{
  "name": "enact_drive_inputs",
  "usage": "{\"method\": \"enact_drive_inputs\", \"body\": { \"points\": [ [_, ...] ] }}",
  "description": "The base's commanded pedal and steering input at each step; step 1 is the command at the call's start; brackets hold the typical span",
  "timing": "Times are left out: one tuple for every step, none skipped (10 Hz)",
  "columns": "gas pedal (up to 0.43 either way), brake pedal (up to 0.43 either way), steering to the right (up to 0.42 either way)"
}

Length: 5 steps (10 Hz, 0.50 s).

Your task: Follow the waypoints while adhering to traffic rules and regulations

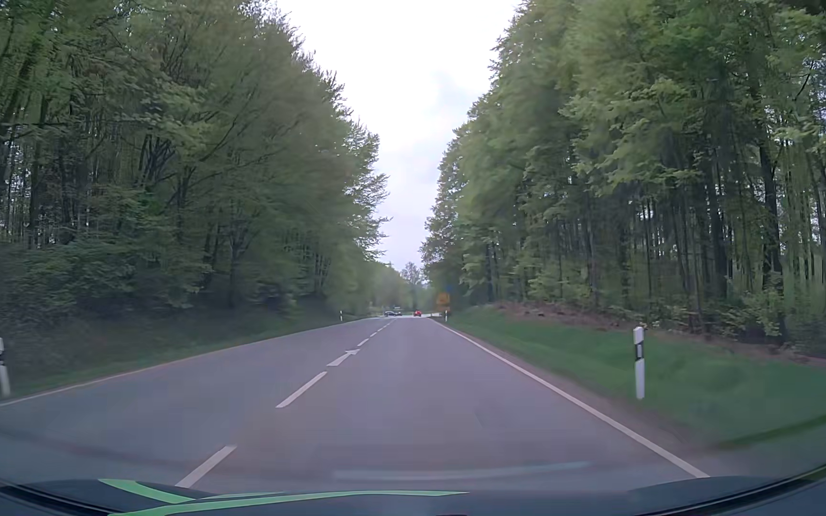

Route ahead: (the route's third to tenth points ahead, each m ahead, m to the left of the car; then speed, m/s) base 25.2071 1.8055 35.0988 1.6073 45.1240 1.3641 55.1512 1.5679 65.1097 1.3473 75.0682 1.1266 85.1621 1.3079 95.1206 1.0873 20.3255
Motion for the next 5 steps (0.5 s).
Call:
{"method": "enact_drive_inputs", "body": {
  "points": [
    [0.000, 0.000, 0.000],
    [0.000, 0.000, 0.000],
    [0.000, 0.000, 0.000],
    [0.000, 0.000, 0.000],
    [0.000, 0.000, 0.000]
  ]
}}
